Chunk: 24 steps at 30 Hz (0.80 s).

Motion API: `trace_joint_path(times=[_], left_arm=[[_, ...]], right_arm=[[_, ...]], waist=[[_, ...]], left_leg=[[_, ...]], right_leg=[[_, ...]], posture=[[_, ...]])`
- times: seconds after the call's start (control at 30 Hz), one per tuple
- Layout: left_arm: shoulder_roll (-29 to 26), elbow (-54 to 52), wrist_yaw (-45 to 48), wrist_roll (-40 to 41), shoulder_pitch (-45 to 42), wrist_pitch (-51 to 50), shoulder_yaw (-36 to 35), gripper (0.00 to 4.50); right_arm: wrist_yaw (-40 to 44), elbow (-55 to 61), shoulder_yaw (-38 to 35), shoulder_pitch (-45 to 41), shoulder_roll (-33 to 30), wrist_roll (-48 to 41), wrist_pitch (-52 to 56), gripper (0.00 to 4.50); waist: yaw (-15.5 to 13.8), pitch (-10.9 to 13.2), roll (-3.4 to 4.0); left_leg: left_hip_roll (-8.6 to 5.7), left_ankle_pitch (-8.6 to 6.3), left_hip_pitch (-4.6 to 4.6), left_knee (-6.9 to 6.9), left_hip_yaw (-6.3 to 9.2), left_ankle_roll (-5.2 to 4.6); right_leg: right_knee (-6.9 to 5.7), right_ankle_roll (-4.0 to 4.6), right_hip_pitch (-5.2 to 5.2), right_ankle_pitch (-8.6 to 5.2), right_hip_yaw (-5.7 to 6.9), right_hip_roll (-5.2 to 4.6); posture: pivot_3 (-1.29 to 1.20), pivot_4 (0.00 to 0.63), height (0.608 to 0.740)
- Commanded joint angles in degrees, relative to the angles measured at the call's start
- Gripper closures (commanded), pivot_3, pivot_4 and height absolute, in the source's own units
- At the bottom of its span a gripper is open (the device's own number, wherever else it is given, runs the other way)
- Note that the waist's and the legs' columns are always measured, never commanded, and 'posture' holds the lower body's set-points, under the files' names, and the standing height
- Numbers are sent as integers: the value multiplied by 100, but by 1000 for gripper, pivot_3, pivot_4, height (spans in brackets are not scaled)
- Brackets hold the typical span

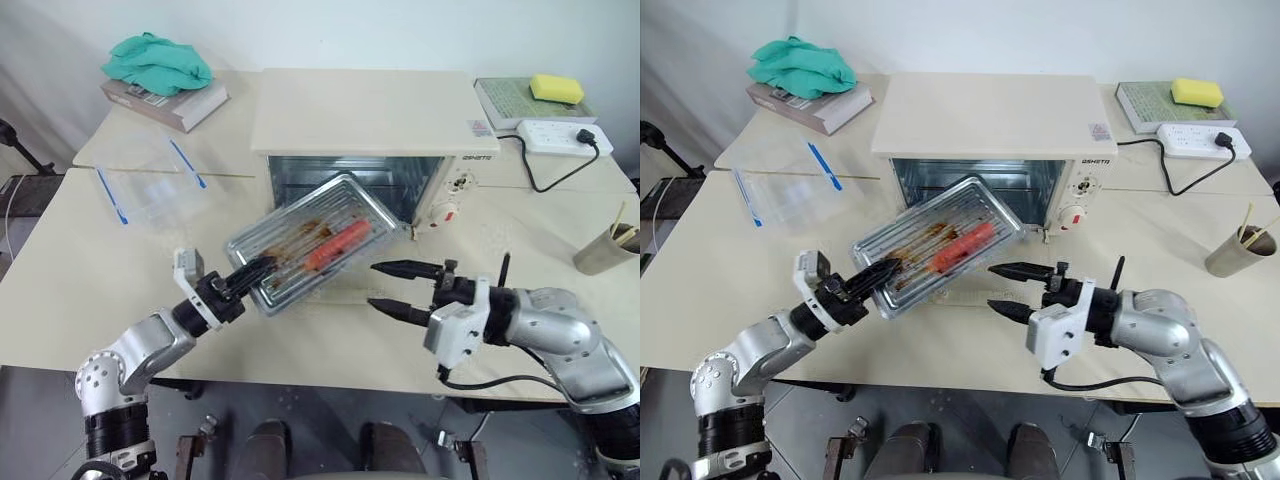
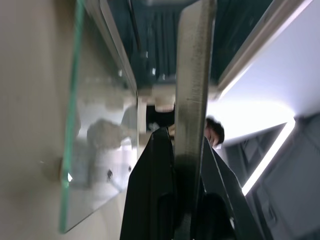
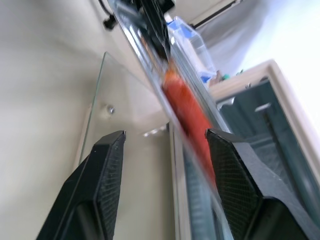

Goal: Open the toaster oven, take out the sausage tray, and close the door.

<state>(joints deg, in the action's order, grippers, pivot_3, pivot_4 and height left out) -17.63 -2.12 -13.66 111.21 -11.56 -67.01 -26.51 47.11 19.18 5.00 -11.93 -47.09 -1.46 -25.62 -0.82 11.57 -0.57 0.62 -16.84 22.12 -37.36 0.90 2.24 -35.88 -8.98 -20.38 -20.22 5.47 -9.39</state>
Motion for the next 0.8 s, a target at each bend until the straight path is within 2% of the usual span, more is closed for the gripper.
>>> trace_joint_path(times=[0.03, 0.07, 0.17, 0.37, 0.53, 0.8], left_arm=[[-64, -401, 240, 179, 374, -111, -376, 4500], [-125, -470, 365, 179, 573, -155, -457, 4500], [-280, -660, 756, 179, 1276, -204, -703, 4500], [-474, -819, 1573, 179, 2331, -170, -1061, 4500], [-260, -1017, 2130, 179, 3075, 54, -1489, 4500], [561, -1359, 2022, 179, 3593, 713, -1907, 4500]], right_arm=[[347, -253, -332, 106, -164, -743, -81, 1820], [438, -440, -438, 115, -192, -914, -17, 1820], [549, -1139, -742, 109, -197, -1182, 41, 2457], [755, -1999, -870, 63, -101, -1286, 84, 4480], [843, -2844, -785, -33, 49, -1101, 36, 4480], [865, -3547, -605, -382, 418, -991, 606, 4480]], waist=[[-1, 0, 0], [2, -1, -1], [17, -1, -1], [11, -1, -1], [13, -1, -1], [-4, -1, -1]], left_leg=[[0, 0, -1, 0, -2, 0], [0, 0, 0, -1, -2, 0], [0, -1, -4, 0, -7, -3], [1, -2, -5, -4, -12, -3], [1, -3, -7, -4, -18, -5], [4, -6, -7, -21, -25, -10]], right_leg=[[0, 0, 0, 0, -1, 0], [0, 0, 0, 0, -2, 0], [3, 1, 3, 0, -6, 0], [7, 2, 3, 1, -12, 0], [27, 3, 2, 1, -17, 0], [28, 10, 3, 6, -23, 1]], posture=[[0, 150, 740], [0, 150, 740], [0, 150, 740], [0, 150, 740], [0, 150, 740], [0, 150, 740]])
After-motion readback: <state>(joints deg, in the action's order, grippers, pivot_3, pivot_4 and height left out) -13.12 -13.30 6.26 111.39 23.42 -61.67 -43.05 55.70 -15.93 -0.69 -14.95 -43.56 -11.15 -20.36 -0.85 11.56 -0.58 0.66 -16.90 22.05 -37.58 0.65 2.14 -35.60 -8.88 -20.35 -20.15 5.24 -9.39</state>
